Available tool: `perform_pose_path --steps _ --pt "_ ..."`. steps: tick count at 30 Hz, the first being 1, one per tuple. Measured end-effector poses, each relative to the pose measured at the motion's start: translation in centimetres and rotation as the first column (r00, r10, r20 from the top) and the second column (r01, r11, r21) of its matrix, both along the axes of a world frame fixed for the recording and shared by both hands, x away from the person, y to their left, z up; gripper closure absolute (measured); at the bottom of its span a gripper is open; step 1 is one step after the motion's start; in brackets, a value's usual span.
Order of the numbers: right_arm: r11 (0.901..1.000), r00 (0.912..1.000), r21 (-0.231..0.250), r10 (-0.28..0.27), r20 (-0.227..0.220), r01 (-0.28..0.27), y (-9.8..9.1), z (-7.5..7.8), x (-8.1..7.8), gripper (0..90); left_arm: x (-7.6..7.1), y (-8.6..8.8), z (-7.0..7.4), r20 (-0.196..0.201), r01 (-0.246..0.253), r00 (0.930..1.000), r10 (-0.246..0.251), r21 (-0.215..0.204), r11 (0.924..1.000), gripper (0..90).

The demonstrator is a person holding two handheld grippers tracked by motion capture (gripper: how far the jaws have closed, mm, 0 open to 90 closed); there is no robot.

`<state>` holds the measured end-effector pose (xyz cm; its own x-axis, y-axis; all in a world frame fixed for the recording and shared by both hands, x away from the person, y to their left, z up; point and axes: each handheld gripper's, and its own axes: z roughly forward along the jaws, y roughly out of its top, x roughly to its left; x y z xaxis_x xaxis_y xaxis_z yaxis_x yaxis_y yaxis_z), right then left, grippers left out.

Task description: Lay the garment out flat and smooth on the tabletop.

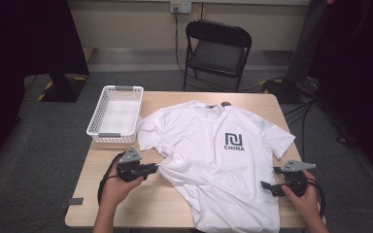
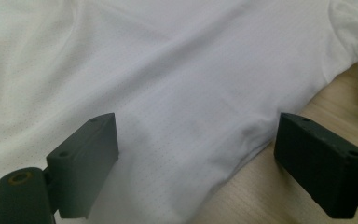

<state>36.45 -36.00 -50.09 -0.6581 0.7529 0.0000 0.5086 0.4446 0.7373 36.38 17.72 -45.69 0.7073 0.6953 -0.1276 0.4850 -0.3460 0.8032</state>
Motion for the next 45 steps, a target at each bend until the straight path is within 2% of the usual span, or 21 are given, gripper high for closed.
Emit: perform_pose_path --steps 2,5,9,10,11,12,14,15,17,19,20,24,28,30,32,33,37,39,41,44,45 --pt "1.0 1.0 0.0 0.0 0.0 0.0 0.0 0.0 0.0 12.4 0.6 -0.6 -0.7 0.025 -0.028 0.9993 0.027 0.018 0.9995 86.2" --pt "1.0 1.0 0.0 0.0 0.0 0.0 0.0 0.0 0.0 12.4 1.4 -1.5 -1.0 0.092 -0.072 0.9934 0.069 0.033 0.9969 86.7" --pt "1.0 1.0 0.0 0.0 0.0 0.0 0.0 0.0 0.0 12.4 2.1 -1.9 -0.9 0.196 -0.16 0.9691 0.15 0.033 0.9866 86.7" --pt "1.0 1.0 0.0 0.0 0.0 0.0 0.0 0.0 0.0 12.4 2.2 -2.0 -1.2 0.203 -0.179 0.9649 0.166 0.046 0.9829 84.9" --pt "1.0 1.0 0.0 0.0 0.0 0.0 0.0 0.0 0.0 12.3 2.2 -2.0 -1.2 0.203 -0.179 0.9649 0.166 0.046 0.9829 83.7" --pt "1.0 1.0 0.0 0.0 0.0 0.0 0.0 0.0 0.0 12.4 2.4 -2.0 -2.0 0.171 -0.17 0.9727 0.157 0.062 0.9835 81.9" --pt "1.0 1.0 0.0 0.0 0.0 0.0 0.0 0.0 0.0 12.4 2.4 -2.1 -2.5 0.133 -0.154 0.981 0.141 0.094 0.9836 75.2" --pt "1.0 1.0 0.0 0.0 0.0 0.0 0.0 0.0 0.0 12.4 2.3 -2.2 -2.5 0.122 -0.151 0.9827 0.14 0.089 0.9845 73.8" --pt "1.0 1.0 0.0 0.0 0.0 0.0 0.0 0.0 0.0 12.4 1.7 -2.3 -2.2 0.097 -0.152 0.9847 0.145 0.067 0.9862 61.0" --pt "1.0 1.0 0.0 0.0 0.0 0.0 0.0 0.0 0.0 12.4 0.7 -2.3 -1.7 0.105 -0.163 0.9825 0.154 0.081 0.9834 50.1" --pt "1.0 1.0 0.0 0.0 0.0 0.0 0.0 0.0 0.0 12.4 0.3 -2.3 -1.5 0.087 -0.152 0.9857 0.145 0.086 0.9846 47.5" --pt "1.0 1.0 0.0 0.0 0.0 0.0 0.0 0.0 0.0 12.4 -1.7 -2.3 -1.0 0.038 -0.155 0.9877 0.152 0.091 0.9837 50.5" --pt "1.0 1.0 0.0 0.002 0.0 -0.002 0.0 0.0 0.0 12.4 -3.6 -2.7 -0.9 0.061 -0.153 0.9873 0.147 0.116 0.9813 45.9" --pt "1.0 1.0 0.0 0.002 0.0 -0.002 0.0 0.0 0.0 12.4 -4.1 -3.4 -1.2 0.035 -0.113 0.9933 0.11 0.102 0.9883 46.0" --pt "1.0 1.0 0.0 0.002 0.0 -0.002 0.0 0.0 0.0 12.4 -4.1 -4.2 -1.6 0.027 -0.085 0.9962 0.083 0.104 0.9909 46.2" --pt "1.0 1.0 0.0 0.002 0.0 -0.002 0.0 0.0 0.0 12.4 -4.0 -4.7 -1.8 0.01 -0.075 0.9972 0.074 0.099 0.9922 48.5" --pt "1.0 1.0 0.0 0.002 0.0 -0.002 0.0 0.0 0.0 12.4 -3.8 -6.4 -2.3 -0.009 -0.033 0.9994 0.034 0.098 0.9946 55.6" --pt "1.0 1.0 0.0 0.002 0.0 -0.002 0.0 0.0 0.0 12.4 -4.1 -7.3 -2.3 0.0 -0.003 1.0 0.003 0.085 0.9964 55.4" --pt "1.0 1.0 0.0 0.002 0.0 -0.002 0.0 0.0 0.0 12.4 -4.3 -8.1 -2.5 -0.01 0.03 0.9995 -0.029 0.083 0.9961 54.8" --pt "1.0 1.0 0.0 0.002 0.0 -0.002 0.0 0.0 0.0 12.4 -4.3 -8.8 -3.1 -0.017 0.048 0.9988 -0.046 0.114 0.9924 53.1" --pt "1.0 1.0 0.0 0.002 0.0 -0.002 0.0 0.0 0.0 12.4 -4.3 -8.9 -3.3 -0.025 0.05 0.9985 -0.048 0.11 0.9927 53.2"
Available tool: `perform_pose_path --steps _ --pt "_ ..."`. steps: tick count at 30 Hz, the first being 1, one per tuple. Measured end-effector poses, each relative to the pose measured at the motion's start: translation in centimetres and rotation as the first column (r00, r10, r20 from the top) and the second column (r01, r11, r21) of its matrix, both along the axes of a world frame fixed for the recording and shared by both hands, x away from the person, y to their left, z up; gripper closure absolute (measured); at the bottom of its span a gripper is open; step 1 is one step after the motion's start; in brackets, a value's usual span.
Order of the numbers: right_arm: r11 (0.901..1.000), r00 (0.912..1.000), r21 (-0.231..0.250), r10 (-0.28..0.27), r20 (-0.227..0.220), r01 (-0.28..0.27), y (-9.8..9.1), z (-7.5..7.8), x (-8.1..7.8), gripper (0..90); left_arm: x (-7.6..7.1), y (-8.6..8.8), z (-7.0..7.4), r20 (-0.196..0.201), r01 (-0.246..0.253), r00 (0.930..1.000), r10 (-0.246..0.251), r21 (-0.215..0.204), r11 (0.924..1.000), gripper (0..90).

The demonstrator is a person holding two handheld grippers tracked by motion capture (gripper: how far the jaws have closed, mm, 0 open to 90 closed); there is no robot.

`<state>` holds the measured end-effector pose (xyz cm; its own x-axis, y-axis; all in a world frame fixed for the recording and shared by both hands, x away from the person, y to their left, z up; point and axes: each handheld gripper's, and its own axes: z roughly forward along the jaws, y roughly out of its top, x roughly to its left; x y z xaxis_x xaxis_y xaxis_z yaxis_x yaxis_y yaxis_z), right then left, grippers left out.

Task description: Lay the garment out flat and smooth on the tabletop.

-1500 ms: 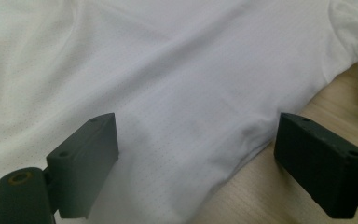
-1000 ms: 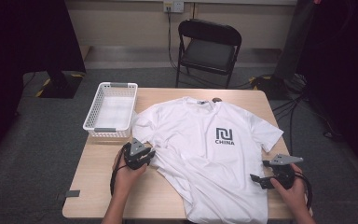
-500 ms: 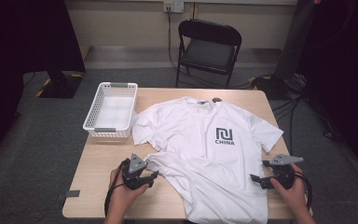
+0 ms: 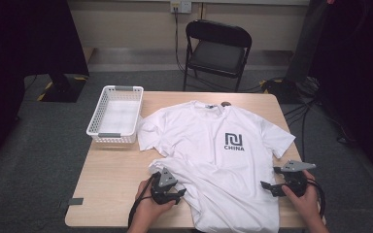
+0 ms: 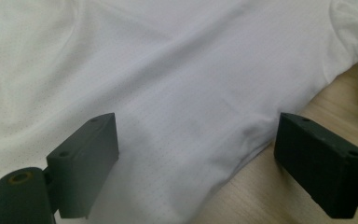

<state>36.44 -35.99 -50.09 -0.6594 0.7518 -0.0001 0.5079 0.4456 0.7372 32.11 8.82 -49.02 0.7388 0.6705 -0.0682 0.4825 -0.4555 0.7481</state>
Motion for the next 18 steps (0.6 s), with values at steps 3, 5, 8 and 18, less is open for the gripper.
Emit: perform_pose_path --steps 3,5,8,18 --pt "1.0 1.0 0.0 0.0 0.0 0.0 0.0 0.0 0.0 12.4 0.2 -0.2 -0.3 0.005 0.011 0.9999 -0.011 0.014 0.9998 56.3" --pt "1.0 1.0 0.0 0.0 0.0 0.0 0.0 0.0 0.0 12.4 0.3 -0.2 -0.2 0.02 0.022 0.9995 -0.023 0.044 0.9988 61.1" --pt "1.0 1.0 0.0 0.0 0.0 0.0 0.0 0.0 0.0 12.4 0.3 -0.1 0.0 0.013 0.037 0.9992 -0.038 0.061 0.9975 74.9" --pt "1.0 1.0 0.0 0.0 0.0 0.0 0.0 0.0 0.0 12.4 -1.5 1.9 0.9 -0.07 0.067 0.9956 -0.061 0.08 0.9946 87.4"
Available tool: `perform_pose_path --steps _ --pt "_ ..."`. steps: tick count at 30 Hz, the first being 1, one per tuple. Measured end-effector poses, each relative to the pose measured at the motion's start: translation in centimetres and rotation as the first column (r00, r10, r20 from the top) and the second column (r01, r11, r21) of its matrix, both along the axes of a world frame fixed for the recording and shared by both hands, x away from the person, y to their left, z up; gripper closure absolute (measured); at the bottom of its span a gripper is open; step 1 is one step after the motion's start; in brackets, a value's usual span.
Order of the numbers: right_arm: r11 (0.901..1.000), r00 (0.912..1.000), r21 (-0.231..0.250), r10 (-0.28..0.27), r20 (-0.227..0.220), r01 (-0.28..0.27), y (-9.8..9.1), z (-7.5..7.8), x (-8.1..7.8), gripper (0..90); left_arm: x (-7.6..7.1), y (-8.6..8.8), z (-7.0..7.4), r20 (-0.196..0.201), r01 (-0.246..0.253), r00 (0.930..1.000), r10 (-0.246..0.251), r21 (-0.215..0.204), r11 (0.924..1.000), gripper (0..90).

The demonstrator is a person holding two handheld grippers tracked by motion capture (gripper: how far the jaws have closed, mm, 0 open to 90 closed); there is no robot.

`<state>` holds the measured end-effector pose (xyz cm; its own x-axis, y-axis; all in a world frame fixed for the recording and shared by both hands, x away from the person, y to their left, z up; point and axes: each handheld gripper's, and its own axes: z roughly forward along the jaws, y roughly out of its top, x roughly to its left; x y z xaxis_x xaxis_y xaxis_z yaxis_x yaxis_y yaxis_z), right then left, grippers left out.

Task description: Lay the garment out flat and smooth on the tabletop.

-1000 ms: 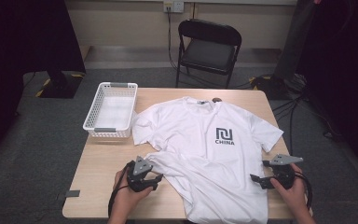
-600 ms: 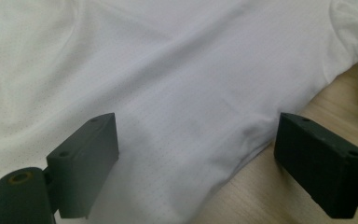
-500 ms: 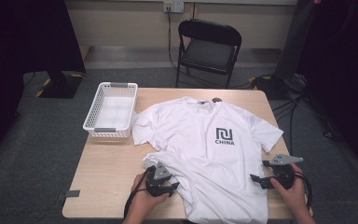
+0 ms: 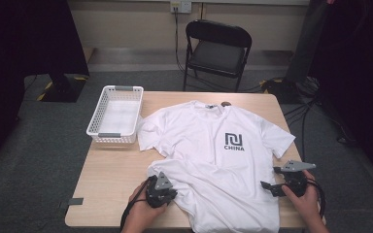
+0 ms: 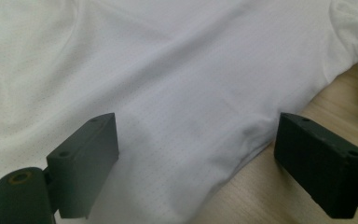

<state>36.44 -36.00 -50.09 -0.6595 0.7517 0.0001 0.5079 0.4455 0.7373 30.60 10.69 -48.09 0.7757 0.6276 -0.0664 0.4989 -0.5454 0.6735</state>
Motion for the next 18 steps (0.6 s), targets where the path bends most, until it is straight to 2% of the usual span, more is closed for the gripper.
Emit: perform_pose_path --steps 7,11,13,16,18 --pt "1.0 1.0 0.0 0.0 0.0 0.0 0.0 0.0 0.0 12.4 -1.7 2.3 0.5 -0.025 -0.017 0.9996 0.016 -0.032 0.9994 87.5" --pt "1.0 1.0 0.0 0.0 0.0 0.0 0.0 0.0 0.0 12.4 -2.3 3.6 0.5 -0.062 -0.035 0.9977 0.03 -0.072 0.9968 87.0" --pt "1.0 1.0 0.0 0.0 0.0 0.0 0.0 0.0 0.0 12.4 -2.6 4.0 0.5 -0.076 -0.032 0.9968 0.027 -0.07 0.997 86.8" --pt "1.0 1.0 0.0 0.0 0.0 0.0 0.0 0.0 0.0 12.4 -2.7 4.6 0.6 -0.067 -0.054 0.9966 0.047 -0.1 0.9936 80.0" --pt "1.0 1.0 0.0 0.0 0.0 0.0 0.0 0.0 0.0 12.4 -2.2 5.1 0.8 -0.033 -0.094 0.9953 0.091 -0.099 0.9906 71.2"
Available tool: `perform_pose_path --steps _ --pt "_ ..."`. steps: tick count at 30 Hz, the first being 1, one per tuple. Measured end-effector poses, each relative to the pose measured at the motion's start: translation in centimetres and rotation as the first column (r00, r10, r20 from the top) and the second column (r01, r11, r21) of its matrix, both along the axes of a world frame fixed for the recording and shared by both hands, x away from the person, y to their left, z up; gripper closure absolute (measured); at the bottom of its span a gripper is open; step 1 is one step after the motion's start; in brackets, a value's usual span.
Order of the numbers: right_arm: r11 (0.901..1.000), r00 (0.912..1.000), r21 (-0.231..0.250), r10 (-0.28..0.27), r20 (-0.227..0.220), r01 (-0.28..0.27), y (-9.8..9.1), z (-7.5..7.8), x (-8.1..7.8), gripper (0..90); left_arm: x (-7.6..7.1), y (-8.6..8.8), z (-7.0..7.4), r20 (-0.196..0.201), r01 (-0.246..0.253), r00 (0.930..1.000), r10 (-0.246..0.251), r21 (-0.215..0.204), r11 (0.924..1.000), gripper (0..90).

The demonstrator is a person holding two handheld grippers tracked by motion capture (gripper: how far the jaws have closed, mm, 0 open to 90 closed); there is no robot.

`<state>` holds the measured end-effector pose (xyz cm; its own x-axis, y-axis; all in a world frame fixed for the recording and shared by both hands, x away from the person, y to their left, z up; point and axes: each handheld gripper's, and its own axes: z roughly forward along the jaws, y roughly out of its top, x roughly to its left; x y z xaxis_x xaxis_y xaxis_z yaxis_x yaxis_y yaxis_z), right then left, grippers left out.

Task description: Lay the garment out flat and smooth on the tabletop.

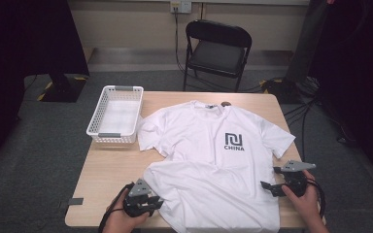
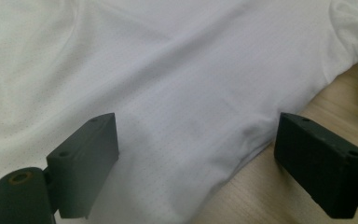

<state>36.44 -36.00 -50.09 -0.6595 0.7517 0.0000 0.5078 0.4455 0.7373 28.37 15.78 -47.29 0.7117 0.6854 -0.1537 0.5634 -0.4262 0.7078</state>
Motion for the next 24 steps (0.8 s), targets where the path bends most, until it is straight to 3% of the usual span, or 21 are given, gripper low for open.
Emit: perform_pose_path --steps 2,4,7,11,14,16,18,21,24 --pt "1.0 1.0 0.0 0.0 0.0 0.0 0.0 0.0 0.0 12.4 0.7 0.7 0.1 0.015 -0.044 0.9989 0.044 0.0 0.999 68.2" --pt "1.0 1.0 0.0 0.0 0.0 0.0 0.0 0.0 0.0 12.4 1.6 1.3 0.1 0.051 -0.097 0.9941 0.096 0.01 0.9953 59.0" --pt "1.0 1.0 0.0 0.0 0.0 0.0 0.0 0.0 0.0 12.4 2.9 2.0 -0.5 0.032 -0.152 0.988 0.151 0.008 0.9884 55.0" --pt "1.0 1.0 0.0 0.0 0.0 0.0 0.0 0.0 0.0 12.4 4.2 2.1 -1.2 0.008 -0.17 0.9854 0.17 -0.003 0.9854 55.9" --pt "1.0 1.0 0.0 0.0 0.0 0.0 0.0 0.0 0.0 12.4 5.0 1.6 -1.4 0.004 -0.144 0.9896 0.144 -0.02 0.9894 68.5" --pt "1.0 1.0 0.0 0.0 0.0 0.0 0.0 0.0 0.0 12.4 5.5 0.9 -1.2 0.014 -0.104 0.9945 0.104 -0.006 0.9945 82.6" --pt "1.0 1.0 0.0 0.0 0.0 0.0 0.0 0.0 0.0 12.4 6.0 0.0 -1.0 0.011 -0.072 0.9974 0.072 -0.011 0.9974 89.7" --pt "1.0 1.0 0.0 0.0 0.0 0.0 0.0 0.0 0.0 12.4 6.5 -1.3 -0.6 0.037 -0.04 0.9985 0.042 -0.035 0.9986 90.0" --pt "1.0 1.0 0.0 0.0 0.0 0.0 0.0 0.0 0.0 12.4 6.4 -2.2 -0.2 0.048 -0.014 0.9988 0.015 -0.025 0.9996 90.0"
